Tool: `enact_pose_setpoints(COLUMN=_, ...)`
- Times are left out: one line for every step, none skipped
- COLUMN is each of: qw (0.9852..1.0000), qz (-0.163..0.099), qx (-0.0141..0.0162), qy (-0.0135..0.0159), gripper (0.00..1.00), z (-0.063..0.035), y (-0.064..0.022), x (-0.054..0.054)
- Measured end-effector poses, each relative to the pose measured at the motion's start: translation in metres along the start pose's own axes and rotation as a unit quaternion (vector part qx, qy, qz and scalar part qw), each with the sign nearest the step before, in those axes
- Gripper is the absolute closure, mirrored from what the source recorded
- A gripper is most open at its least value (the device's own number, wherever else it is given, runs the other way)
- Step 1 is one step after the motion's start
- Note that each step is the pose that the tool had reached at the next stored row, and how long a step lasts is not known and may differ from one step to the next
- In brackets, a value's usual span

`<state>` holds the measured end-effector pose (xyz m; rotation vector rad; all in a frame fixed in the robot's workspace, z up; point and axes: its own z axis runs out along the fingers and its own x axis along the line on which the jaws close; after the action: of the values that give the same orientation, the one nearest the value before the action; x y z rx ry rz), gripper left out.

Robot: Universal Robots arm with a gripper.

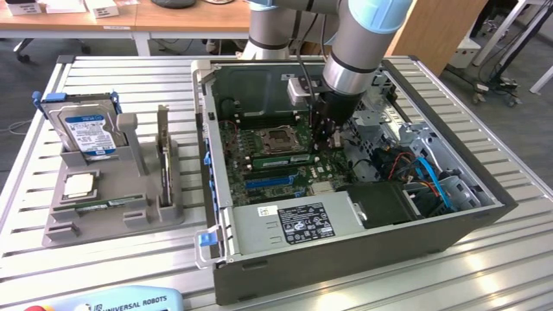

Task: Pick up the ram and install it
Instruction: 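Press down the ram until it locks into place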

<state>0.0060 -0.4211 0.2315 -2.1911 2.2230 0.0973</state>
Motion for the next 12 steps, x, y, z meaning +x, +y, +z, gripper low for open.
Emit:
enact_pose_setpoints(qw=1.0000, qz=0.000, qx=0.0000, qy=0.0000, gripper=0.90, z=-0.0008, y=0.0000, x=-0.0001)
enact_pose_setpoints(qw=1.0000, qz=0.000, qx=0.0001, qy=-0.0002, gripper=0.90, z=-0.0007, y=0.0000, x=-0.0001)
enact_pose_setpoints(qw=1.0000, qz=0.000, qx=0.0000, qy=-0.0001, gripper=0.90, z=-0.0007, y=0.0000, x=-0.0001)
enact_pose_setpoints(qw=1.0000, qz=0.000, qx=0.0001, qy=-0.0001, gripper=0.90, z=-0.0007, y=0.0000, x=-0.0001)
enact_pose_setpoints(qw=1.0000, qz=0.000, qx=0.0000, qy=0.0000, gripper=0.90, z=-0.0008, y=0.0001, x=-0.0003)
enact_pose_setpoints(qw=1.0000, qz=0.000, qx=0.0000, qy=0.0000, gripper=0.90, z=-0.0008, y=0.0003, x=-0.0008)
enact_pose_setpoints(qw=1.0000, qz=0.000, qx=0.0000, qy=0.0000, gripper=0.90, z=-0.0008, y=0.0002, x=-0.0009)
enact_pose_setpoints(qw=1.0000, qz=0.000, qx=0.0000, qy=0.0000, gripper=0.90, z=-0.0008, y=0.0002, x=-0.0009)
enact_pose_setpoints(qw=1.0000, qz=0.000, qx=0.0000, qy=0.0000, gripper=0.90, z=-0.0007, y=0.0002, x=-0.0009)
enact_pose_setpoints(qw=1.0000, qz=0.000, qx=0.0000, qy=-0.0001, gripper=0.90, z=-0.0001, y=0.0002, x=-0.0010)
enact_pose_setpoints(qw=1.0000, qz=0.000, qx=0.0001, qy=-0.0001, gripper=0.90, z=0.0007, y=0.0001, x=-0.0010)
enact_pose_setpoints(qw=1.0000, qz=0.000, qx=0.0001, qy=-0.0001, gripper=0.90, z=0.0014, y=0.0002, x=-0.0009)
